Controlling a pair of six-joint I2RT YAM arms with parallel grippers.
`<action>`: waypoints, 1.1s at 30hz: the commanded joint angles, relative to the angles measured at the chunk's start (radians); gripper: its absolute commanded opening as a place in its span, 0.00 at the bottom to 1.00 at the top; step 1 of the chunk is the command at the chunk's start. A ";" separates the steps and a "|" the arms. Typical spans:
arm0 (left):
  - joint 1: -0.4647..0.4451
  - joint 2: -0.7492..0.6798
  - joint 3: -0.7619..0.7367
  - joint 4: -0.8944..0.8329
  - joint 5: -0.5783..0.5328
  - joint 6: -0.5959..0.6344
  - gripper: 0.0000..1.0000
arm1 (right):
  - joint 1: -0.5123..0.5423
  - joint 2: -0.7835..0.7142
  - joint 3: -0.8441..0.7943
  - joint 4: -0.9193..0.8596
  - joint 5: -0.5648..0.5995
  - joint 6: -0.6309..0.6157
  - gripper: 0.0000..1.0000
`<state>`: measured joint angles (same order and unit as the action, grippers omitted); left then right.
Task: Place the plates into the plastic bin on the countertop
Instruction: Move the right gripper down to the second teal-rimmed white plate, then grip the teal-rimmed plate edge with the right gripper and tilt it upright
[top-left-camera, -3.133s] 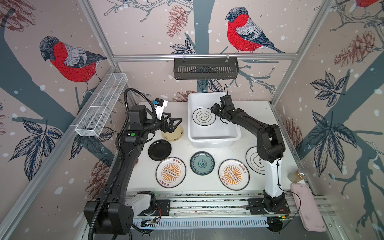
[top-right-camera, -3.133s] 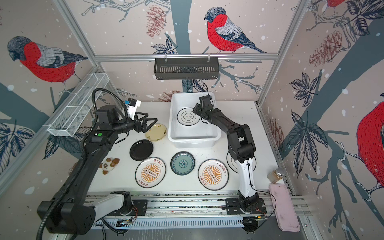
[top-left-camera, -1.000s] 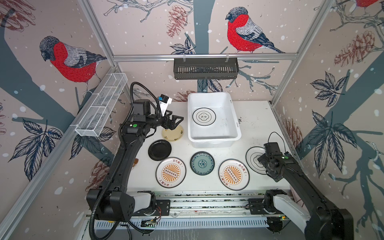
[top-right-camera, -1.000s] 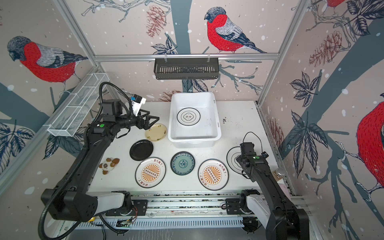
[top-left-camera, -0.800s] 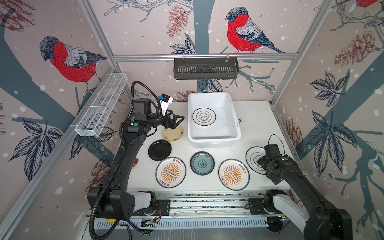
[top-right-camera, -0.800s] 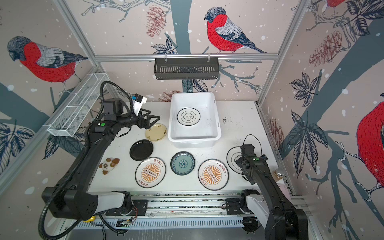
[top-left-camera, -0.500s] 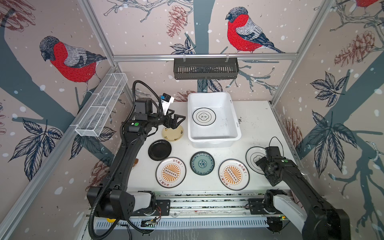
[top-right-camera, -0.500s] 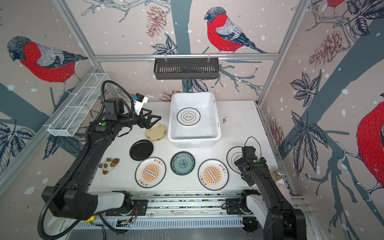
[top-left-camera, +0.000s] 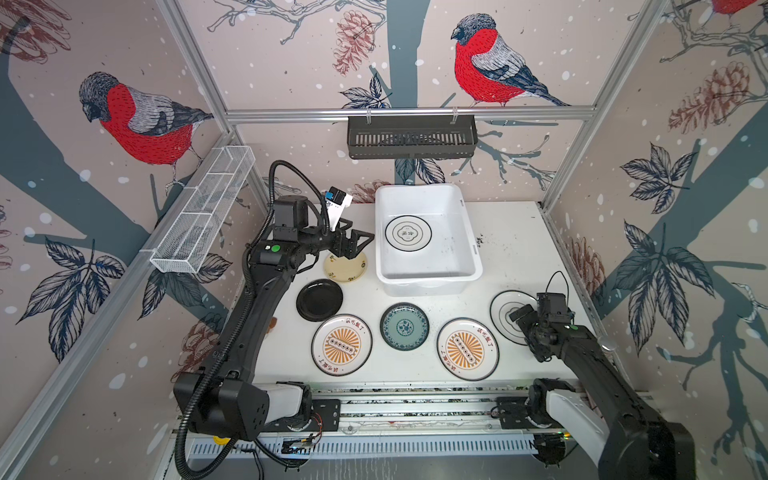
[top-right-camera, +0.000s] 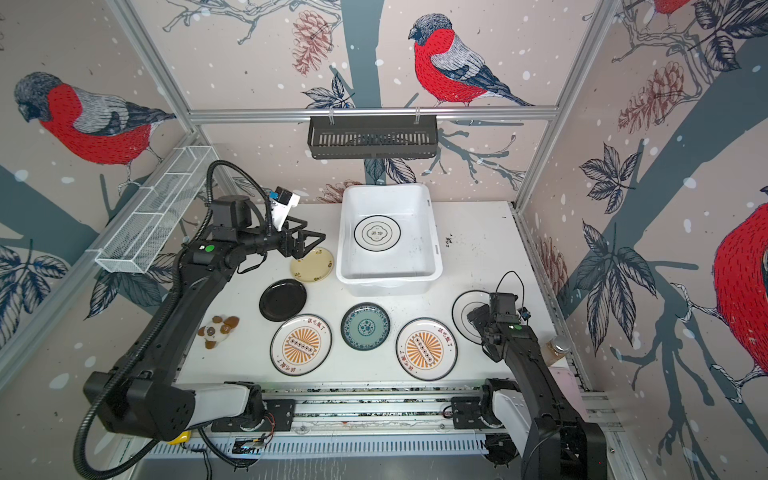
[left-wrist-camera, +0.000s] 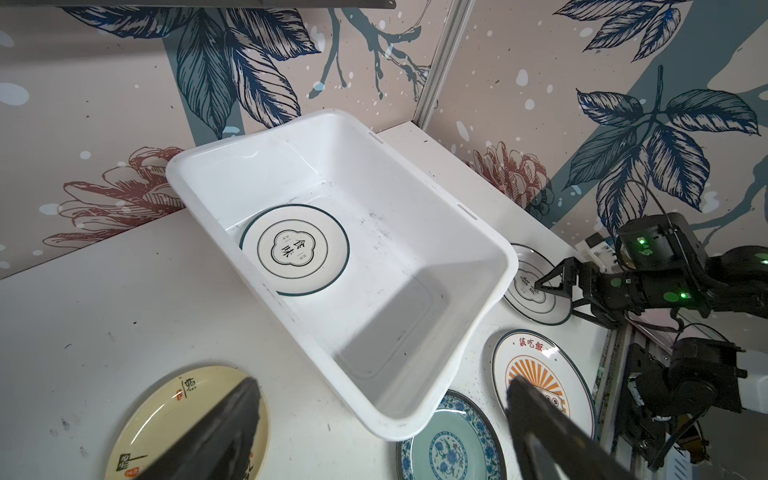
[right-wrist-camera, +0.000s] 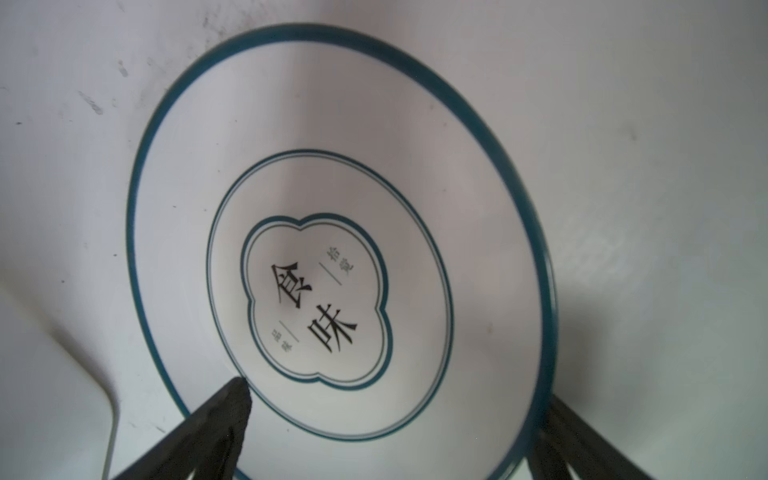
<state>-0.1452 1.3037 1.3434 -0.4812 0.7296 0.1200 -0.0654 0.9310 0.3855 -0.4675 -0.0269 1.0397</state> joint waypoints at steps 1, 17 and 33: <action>-0.006 0.000 0.005 0.031 0.010 0.018 0.92 | -0.017 0.009 -0.013 0.052 -0.089 -0.033 0.99; -0.032 -0.009 -0.025 0.059 0.014 0.012 0.92 | -0.162 0.092 -0.047 0.224 -0.262 -0.123 0.87; -0.052 -0.021 -0.054 0.075 0.011 0.014 0.92 | -0.258 0.141 -0.163 0.430 -0.389 -0.143 0.69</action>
<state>-0.1940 1.2903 1.2900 -0.4374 0.7319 0.1200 -0.3134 1.0519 0.2470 0.0360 -0.4091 0.9081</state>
